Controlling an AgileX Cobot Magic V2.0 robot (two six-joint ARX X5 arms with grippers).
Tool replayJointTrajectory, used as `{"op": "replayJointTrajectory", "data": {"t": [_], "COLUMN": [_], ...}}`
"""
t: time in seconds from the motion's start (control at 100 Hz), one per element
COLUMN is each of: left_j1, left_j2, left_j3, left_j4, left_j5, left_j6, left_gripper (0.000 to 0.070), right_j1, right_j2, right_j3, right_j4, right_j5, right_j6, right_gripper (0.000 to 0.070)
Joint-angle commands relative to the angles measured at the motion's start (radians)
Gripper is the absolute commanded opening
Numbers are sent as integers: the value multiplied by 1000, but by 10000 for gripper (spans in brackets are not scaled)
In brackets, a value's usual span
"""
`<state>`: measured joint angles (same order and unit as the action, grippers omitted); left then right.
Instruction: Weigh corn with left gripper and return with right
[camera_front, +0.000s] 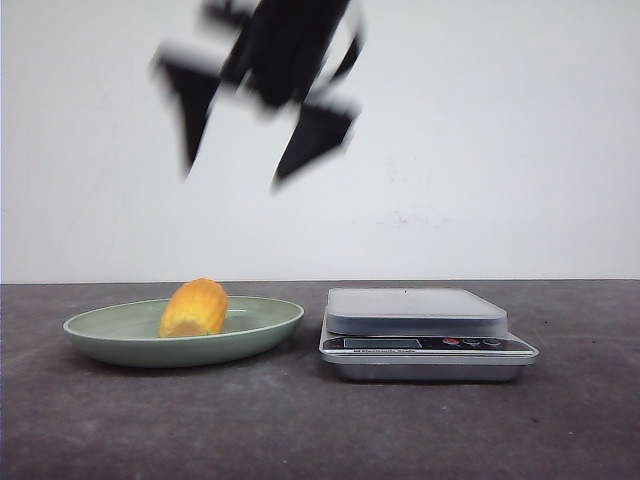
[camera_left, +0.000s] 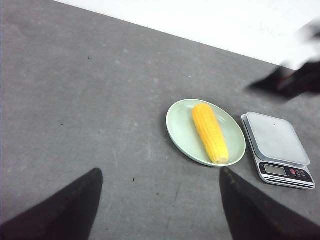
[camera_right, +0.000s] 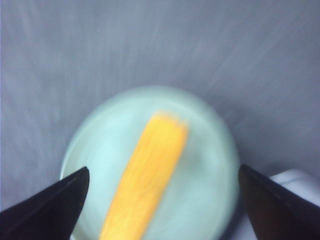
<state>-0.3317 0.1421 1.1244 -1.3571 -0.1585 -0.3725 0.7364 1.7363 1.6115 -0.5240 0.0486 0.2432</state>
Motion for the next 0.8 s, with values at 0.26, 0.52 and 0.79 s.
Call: {"op": "replayJointTrajectory", "data": {"t": [0.26, 0.52, 0.79], "left_j1": [-2, -2, -2], "left_j2": [3, 3, 3], "left_j3": [10, -14, -58], "left_j4": [13, 64, 74], "left_j5": [-1, -1, -1], "left_j6": [21, 32, 32], "left_gripper": [434, 434, 434], "right_j1": [-307, -472, -472], "right_j2": [-481, -854, -1257], "right_j3": [25, -22, -320], "right_j4": [-320, -501, -529], "right_j5": [4, 26, 58], "right_j6": [-131, -154, -70], "right_gripper": [581, 580, 580]}}
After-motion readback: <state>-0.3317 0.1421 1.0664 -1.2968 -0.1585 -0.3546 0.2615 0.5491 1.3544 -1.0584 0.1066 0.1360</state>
